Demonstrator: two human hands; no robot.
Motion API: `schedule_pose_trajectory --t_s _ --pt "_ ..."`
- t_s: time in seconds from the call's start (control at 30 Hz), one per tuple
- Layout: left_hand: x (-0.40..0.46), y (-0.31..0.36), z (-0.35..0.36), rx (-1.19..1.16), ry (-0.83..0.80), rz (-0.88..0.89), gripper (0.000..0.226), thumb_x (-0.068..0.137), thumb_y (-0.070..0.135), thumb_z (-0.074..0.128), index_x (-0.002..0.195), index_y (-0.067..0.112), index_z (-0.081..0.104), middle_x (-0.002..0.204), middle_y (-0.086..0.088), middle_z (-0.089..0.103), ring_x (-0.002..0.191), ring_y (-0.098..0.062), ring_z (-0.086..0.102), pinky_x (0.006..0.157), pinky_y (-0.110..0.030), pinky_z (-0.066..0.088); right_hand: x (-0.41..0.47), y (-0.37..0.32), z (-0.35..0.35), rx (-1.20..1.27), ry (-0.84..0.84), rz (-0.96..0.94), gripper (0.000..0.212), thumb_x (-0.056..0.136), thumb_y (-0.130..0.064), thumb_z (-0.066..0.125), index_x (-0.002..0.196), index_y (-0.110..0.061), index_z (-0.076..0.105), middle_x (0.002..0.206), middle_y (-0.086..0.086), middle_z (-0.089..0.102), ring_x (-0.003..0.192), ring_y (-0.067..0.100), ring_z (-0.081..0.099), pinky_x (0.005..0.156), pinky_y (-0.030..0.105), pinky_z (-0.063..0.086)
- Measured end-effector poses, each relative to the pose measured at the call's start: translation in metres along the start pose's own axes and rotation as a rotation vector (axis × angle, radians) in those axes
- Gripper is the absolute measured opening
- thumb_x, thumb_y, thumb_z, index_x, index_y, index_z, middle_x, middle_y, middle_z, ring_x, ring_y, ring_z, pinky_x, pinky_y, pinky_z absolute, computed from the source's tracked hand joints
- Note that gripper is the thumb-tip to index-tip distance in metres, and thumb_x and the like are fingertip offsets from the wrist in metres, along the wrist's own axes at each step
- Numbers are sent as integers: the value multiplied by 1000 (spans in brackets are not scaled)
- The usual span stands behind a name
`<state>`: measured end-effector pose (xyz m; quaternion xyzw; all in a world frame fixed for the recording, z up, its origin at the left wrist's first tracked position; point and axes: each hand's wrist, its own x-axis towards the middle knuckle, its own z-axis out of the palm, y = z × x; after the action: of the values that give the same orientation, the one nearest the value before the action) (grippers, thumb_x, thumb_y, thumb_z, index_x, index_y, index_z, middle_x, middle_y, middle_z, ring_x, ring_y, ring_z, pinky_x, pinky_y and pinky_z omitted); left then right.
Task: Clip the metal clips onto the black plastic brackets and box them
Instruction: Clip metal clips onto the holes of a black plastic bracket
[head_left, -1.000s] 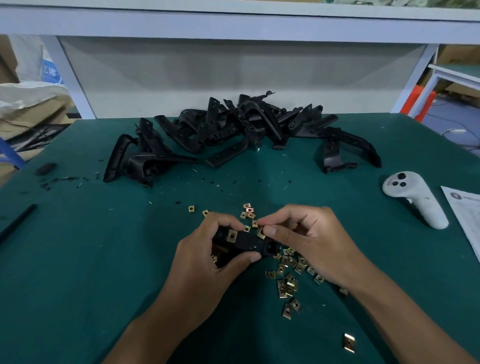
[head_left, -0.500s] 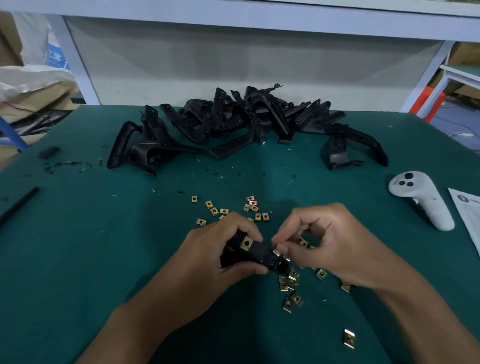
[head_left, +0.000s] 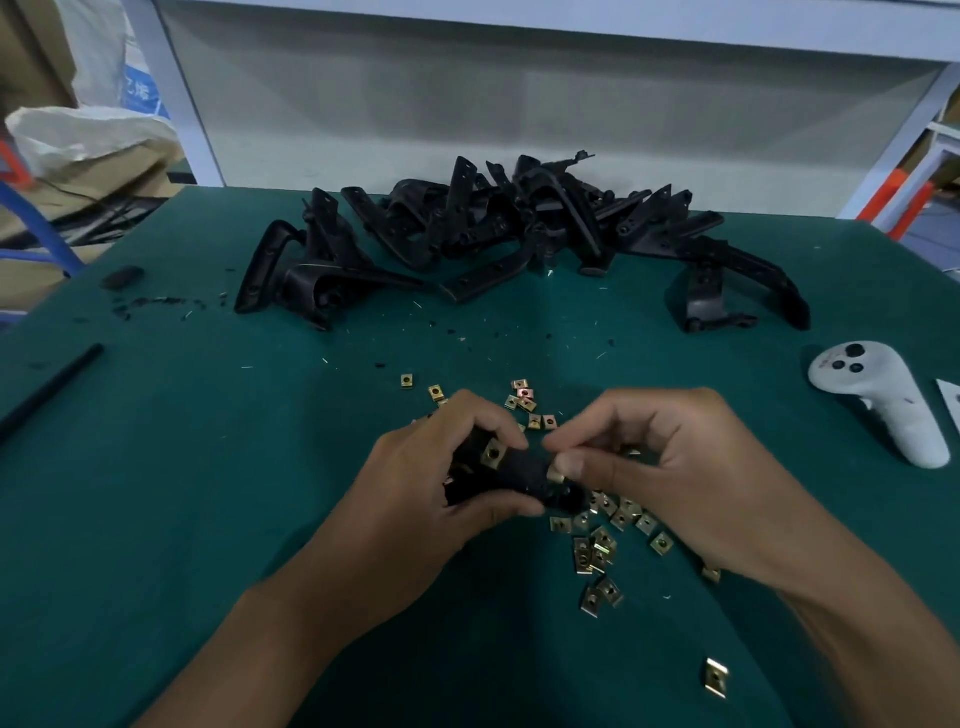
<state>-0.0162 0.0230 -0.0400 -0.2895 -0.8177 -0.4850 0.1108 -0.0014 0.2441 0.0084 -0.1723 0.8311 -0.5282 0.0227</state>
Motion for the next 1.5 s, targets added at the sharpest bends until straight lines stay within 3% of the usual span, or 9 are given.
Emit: schedule_pose_trajectory --t_s 0.23,0.33,0.47,0.63,0.77,0.87,1.07,1.33,1.5 --pt "2 9 12 -91 223 -120 34 74 46 79 98 48 55 93 25 68 78 -2 68 61 -6 48 5 9 25 173 231 66 9 88 -21 77 91 -28 80 88 -7 78 79 5 69 71 15 52" --pt "6 11 10 -142 274 -152 32 73 50 76 98 48 55 93 22 68 80 -4 67 65 -11 51 4 12 27 65 214 15 16 90 -40 73 105 -45 74 100 -16 75 79 7 63 72 20 49" --pt "8 10 4 -363 276 -204 33 80 34 75 100 50 55 91 20 68 75 -1 66 65 -13 51 3 16 27 -45 130 -50 45 86 -56 66 129 -58 55 123 -24 64 110 6 58 81 18 48" --pt "6 10 5 -464 142 -195 22 81 45 66 101 47 57 87 16 64 73 -4 59 66 -24 53 3 20 25 18 231 -111 37 86 -51 71 121 -54 63 111 -19 69 109 6 63 79 17 52" --pt "5 10 6 -431 158 -182 24 80 45 65 102 47 55 92 19 66 76 0 63 69 -23 56 3 22 25 25 243 -129 31 84 -51 73 115 -47 68 110 -16 71 107 10 64 78 15 51" --pt "4 7 8 -424 179 -193 26 80 48 68 101 48 53 93 15 67 74 -7 65 65 -36 61 5 23 26 5 258 -122 29 84 -53 70 112 -47 67 108 -15 70 106 10 63 81 12 47" --pt "4 3 11 -404 185 -204 25 78 53 70 95 49 52 85 18 67 70 0 59 62 -21 52 4 27 25 -33 206 -108 24 90 -56 62 114 -50 63 112 -16 65 108 12 60 77 20 52" --pt "6 3 10 -448 192 -239 26 74 48 72 94 44 56 79 16 66 66 1 59 59 -15 50 7 32 33 55 215 -90 25 90 -55 63 115 -49 63 108 -15 69 101 11 64 75 12 50" --pt "7 3 12 -463 246 -219 29 80 27 75 99 45 62 88 15 69 75 2 64 67 -11 50 10 37 34 181 255 -76 29 90 -53 68 117 -45 65 106 -12 72 95 11 67 81 18 52"
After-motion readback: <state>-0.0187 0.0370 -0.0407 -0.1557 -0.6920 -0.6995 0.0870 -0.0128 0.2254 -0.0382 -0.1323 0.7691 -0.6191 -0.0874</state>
